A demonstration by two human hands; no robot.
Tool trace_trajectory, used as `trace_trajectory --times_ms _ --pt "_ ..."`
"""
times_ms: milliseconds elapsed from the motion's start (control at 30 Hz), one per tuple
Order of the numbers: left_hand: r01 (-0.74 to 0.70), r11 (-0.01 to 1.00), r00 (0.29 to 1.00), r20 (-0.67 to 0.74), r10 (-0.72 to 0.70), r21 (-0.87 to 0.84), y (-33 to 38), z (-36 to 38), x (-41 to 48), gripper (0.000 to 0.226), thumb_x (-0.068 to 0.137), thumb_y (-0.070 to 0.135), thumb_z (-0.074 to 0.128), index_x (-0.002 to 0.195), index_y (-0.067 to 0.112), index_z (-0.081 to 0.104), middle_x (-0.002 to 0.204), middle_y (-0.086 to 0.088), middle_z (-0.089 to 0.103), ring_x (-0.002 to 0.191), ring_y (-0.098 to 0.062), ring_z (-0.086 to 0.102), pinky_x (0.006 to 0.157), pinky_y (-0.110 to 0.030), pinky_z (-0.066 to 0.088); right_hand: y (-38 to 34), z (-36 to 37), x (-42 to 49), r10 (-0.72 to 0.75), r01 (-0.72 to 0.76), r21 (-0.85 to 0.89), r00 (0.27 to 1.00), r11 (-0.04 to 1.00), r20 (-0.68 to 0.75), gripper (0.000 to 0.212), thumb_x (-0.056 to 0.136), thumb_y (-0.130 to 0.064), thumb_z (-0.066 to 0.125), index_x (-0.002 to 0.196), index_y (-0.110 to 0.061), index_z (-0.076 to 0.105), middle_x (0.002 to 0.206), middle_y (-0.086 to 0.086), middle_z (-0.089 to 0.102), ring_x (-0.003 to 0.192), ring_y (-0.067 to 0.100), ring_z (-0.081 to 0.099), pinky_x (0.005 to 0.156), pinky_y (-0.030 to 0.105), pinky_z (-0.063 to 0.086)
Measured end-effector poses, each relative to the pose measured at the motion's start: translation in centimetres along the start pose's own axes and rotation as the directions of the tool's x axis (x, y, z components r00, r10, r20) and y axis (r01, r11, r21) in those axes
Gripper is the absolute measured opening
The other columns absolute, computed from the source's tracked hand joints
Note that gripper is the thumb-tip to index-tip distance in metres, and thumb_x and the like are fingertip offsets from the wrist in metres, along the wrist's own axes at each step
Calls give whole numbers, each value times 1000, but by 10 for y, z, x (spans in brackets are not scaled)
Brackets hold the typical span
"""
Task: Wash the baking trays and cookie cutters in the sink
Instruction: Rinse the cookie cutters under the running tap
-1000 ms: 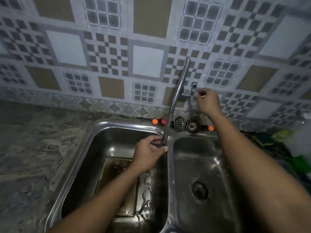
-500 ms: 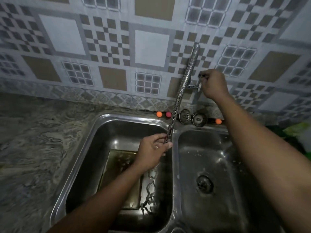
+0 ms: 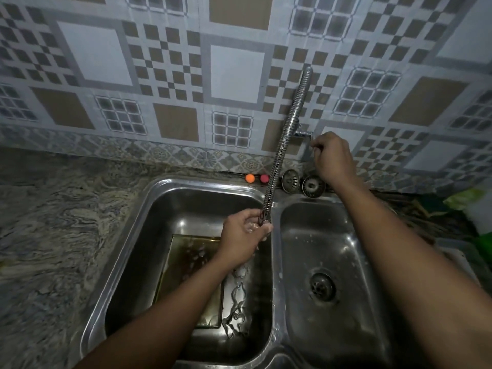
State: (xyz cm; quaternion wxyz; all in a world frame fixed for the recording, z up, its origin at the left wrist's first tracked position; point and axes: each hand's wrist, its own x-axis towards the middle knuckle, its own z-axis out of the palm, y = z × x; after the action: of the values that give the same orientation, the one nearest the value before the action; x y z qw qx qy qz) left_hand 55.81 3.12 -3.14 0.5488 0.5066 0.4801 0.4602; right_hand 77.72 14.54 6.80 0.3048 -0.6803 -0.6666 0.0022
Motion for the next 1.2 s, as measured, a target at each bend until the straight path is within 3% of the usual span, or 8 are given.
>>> trace_trajectory --times_ms 200,400,633,867,967,1033,1100,1200 --pt "84 996 996 10 -84 -21 -9 3 6 19 84 -1 72 92 16 66 78 -1 70 65 -12 68 63 -28 58 0 0 -6 -10 14 77 999 997 -47 25 94 -4 51 109 -4 70 113 12 66 102 23 61 88 24 45" --pt "206 978 978 33 -207 36 -23 10 13 16 92 10 66 77 13 63 63 -6 64 46 -10 57 42 -21 45 1 33 -69 279 -260 388 960 884 8 16 92 -7 60 104 -7 72 97 2 68 87 15 63 79 10 47" --pt "178 958 984 -48 -172 225 -57 -3 7 24 90 12 69 66 8 67 52 -1 65 44 -13 61 42 -23 46 -37 99 -177 469 -790 568 601 229 647 16 96 -4 52 85 0 63 65 12 59 50 15 54 50 26 46" --pt "221 787 970 -51 -236 576 -107 -57 -18 9 83 14 73 75 13 76 75 -6 74 71 -20 69 70 -34 56 -47 144 -192 420 -872 465 369 -153 829 15 94 -9 57 89 0 68 71 11 64 57 14 59 58 26 50" --pt "192 697 936 85 -341 691 -122 -62 -33 9 82 8 70 87 9 77 86 -6 75 77 -10 66 74 -26 54 -43 148 -195 413 -890 455 421 19 808 24 96 -3 47 79 -2 64 68 12 59 51 16 55 48 26 46" --pt "139 621 894 173 -414 771 -132 -55 -40 10 82 11 68 84 2 73 85 -12 73 77 -19 68 74 -33 56 -36 156 -201 328 -823 335 507 460 797 21 94 -1 51 80 0 65 67 14 62 55 21 61 52 33 54" --pt "70 512 849 218 -482 856 -141 -45 -46 20 90 17 61 96 1 70 100 -18 70 91 -28 67 80 -34 52 -32 168 -210 198 -511 112 512 852 836 14 87 -4 59 78 0 68 75 15 69 69 25 68 69 42 59" --pt "36 438 807 232 -543 898 -156 -38 -51 28 96 24 54 117 7 62 120 -14 62 112 -29 60 92 -33 45 -28 183 -223 180 -363 36 544 931 820 17 88 -7 56 82 5 65 86 18 67 82 29 66 77 40 55"
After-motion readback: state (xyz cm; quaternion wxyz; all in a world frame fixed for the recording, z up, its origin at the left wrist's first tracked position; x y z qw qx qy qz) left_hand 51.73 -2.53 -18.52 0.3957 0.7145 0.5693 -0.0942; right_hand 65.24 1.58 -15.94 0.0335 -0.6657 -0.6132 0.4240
